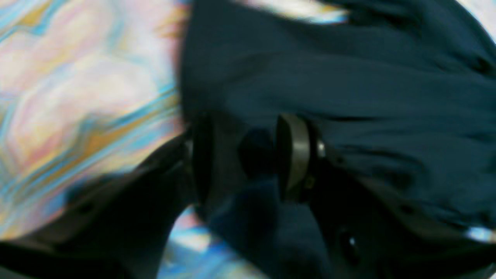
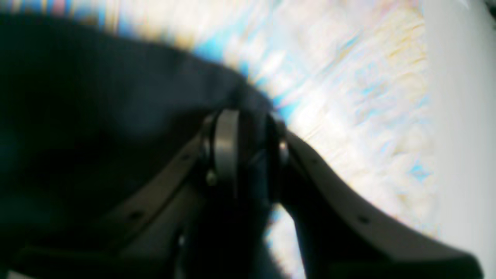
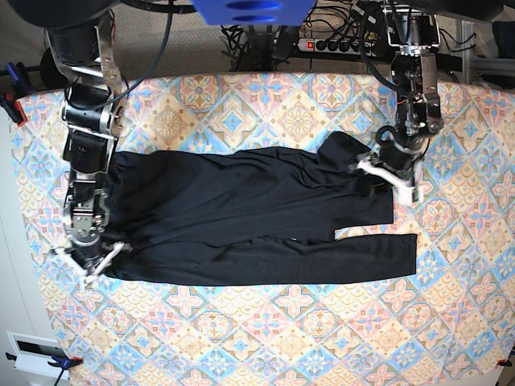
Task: Layout the t-shirt on the table in an organized manner, then fold the t-shirt properly
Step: 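Release the shirt and move both grippers toward the collar end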
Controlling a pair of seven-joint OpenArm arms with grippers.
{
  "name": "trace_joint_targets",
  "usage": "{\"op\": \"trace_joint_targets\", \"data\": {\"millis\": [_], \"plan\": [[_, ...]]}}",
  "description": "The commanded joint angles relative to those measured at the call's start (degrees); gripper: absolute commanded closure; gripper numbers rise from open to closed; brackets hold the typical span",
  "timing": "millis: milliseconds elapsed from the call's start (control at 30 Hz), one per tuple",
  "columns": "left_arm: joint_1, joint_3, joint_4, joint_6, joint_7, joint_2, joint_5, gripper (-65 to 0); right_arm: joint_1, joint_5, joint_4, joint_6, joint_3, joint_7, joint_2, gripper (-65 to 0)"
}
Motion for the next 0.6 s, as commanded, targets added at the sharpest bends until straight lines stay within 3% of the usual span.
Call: {"op": "trace_joint_targets", "data": {"millis": [0, 167, 267, 500, 567], "plan": [[-1.7, 1.2, 3.5, -0.4, -1.4, -0.5, -0.5, -25.3, 2.5, 0.4, 4.4, -1.1, 1.7, 2.0, 1.7, -11.6], [-7.9, 5.9, 7.8, -0.4, 3.6, -0.4, -0.5, -25.2, -4.4, 0.4, 20.3, -1.0, 5.2, -0.4, -0.3, -11.6], [-12.3, 7.7, 5.8, -0.4, 7.2, 1.6, 0.1, -25.1, -9.5, 1.2, 30.0, -0.7, 5.0, -2.3, -1.8, -11.6], [-15.4, 11.7, 0.7, -0.5, 12.5, 2.4, 0.0, -25.2, -23.0, 13.9, 45.7, -0.7, 1.1, -11.5, -3.0, -11.6], [-15.4, 14.6, 0.9, -0.6, 14.6, 0.5, -0.6, -25.3, -26.0, 17.5, 48.2, -0.7, 0.8, -12.7, -3.0, -11.6]]}}
